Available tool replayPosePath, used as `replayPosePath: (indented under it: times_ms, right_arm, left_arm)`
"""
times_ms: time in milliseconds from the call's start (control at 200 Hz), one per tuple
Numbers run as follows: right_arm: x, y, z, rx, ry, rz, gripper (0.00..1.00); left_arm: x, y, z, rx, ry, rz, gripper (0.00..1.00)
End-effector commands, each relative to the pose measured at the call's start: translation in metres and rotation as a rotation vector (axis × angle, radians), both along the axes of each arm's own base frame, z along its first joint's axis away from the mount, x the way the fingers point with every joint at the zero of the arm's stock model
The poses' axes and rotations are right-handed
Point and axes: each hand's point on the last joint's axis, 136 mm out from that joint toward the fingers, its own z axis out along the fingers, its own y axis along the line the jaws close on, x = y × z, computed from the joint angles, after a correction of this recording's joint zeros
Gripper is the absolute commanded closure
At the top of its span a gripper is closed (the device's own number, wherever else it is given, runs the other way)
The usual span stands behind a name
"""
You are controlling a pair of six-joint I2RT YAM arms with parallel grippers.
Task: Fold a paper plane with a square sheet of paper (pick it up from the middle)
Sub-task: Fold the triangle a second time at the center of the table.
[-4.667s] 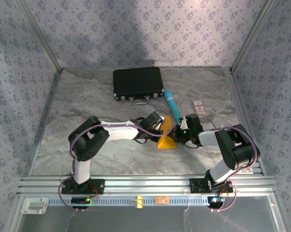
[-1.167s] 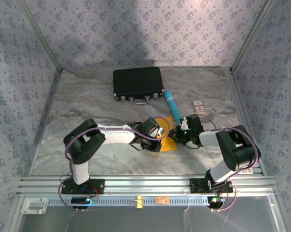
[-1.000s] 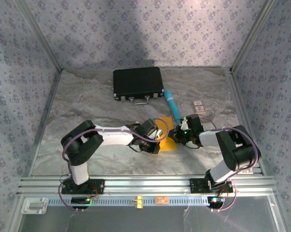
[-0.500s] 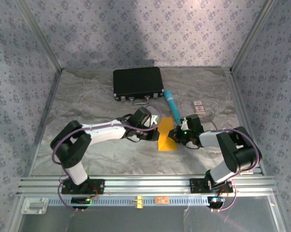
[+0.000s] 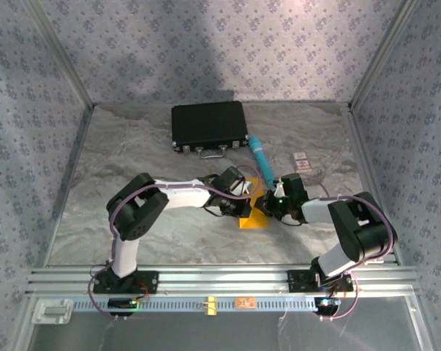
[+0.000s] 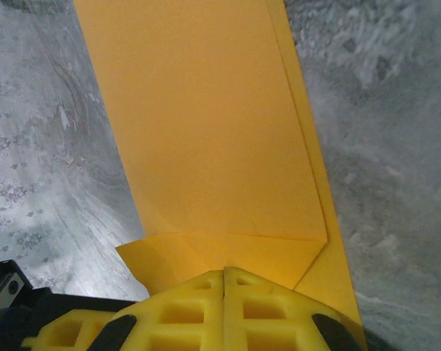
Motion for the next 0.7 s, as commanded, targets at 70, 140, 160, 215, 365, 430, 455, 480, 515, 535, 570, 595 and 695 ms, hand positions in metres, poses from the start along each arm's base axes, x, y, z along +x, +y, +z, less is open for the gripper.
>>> replayPosePath:
  times_ms: [70,140,160,215,365,430,455,480,515,535,570,595,695]
  right_arm:
    - [-0.015,-0.007,-0.014,-0.037,0.066,-0.017,1.00]
    - [-0.013,-0.007,-0.011,-0.030,0.053,-0.010,1.00]
    - [-0.013,-0.006,-0.010,-0.027,0.048,-0.006,1.00]
    - [-0.008,-0.002,-0.001,-0.013,0.019,0.013,1.00]
    - [-0.002,-0.003,0.017,-0.031,-0.037,0.035,1.00]
    - [-0.003,-0.003,0.023,-0.032,-0.054,0.036,1.00]
    - [-0.004,-0.003,0.025,-0.031,-0.058,0.037,1.00]
    - [-0.005,-0.002,0.027,-0.030,-0.065,0.041,1.00]
    - [-0.006,0.000,0.029,-0.027,-0.070,0.050,1.00]
    - [-0.008,0.002,0.029,-0.024,-0.071,0.059,1.00]
    - [-0.010,0.006,0.030,-0.019,-0.068,0.072,1.00]
    - [-0.012,0.009,0.031,-0.018,-0.066,0.084,1.00]
    - [-0.021,0.018,0.025,-0.034,-0.049,0.109,1.00]
  left_arm:
    - [-0.007,0.013,-0.018,0.100,0.014,-0.021,0.96]
    - [-0.019,0.024,-0.034,0.143,0.042,-0.029,0.98]
    - [-0.022,0.028,-0.038,0.162,0.049,-0.029,0.98]
    - [-0.031,0.038,-0.049,0.207,0.062,-0.029,1.00]
    - [-0.040,0.051,-0.056,0.230,0.075,-0.009,1.00]
    - [-0.038,0.054,-0.052,0.234,0.059,0.000,1.00]
    - [-0.036,0.053,-0.050,0.229,0.050,0.002,1.00]
    - [-0.036,0.054,-0.049,0.230,0.043,0.005,1.00]
    - [-0.034,0.054,-0.047,0.229,0.035,0.008,1.00]
    - [-0.034,0.054,-0.046,0.228,0.031,0.010,1.00]
    - [-0.033,0.053,-0.045,0.224,0.028,0.009,1.00]
    - [-0.033,0.053,-0.044,0.223,0.027,0.009,1.00]
    - [-0.031,0.054,-0.042,0.217,0.007,0.017,1.00]
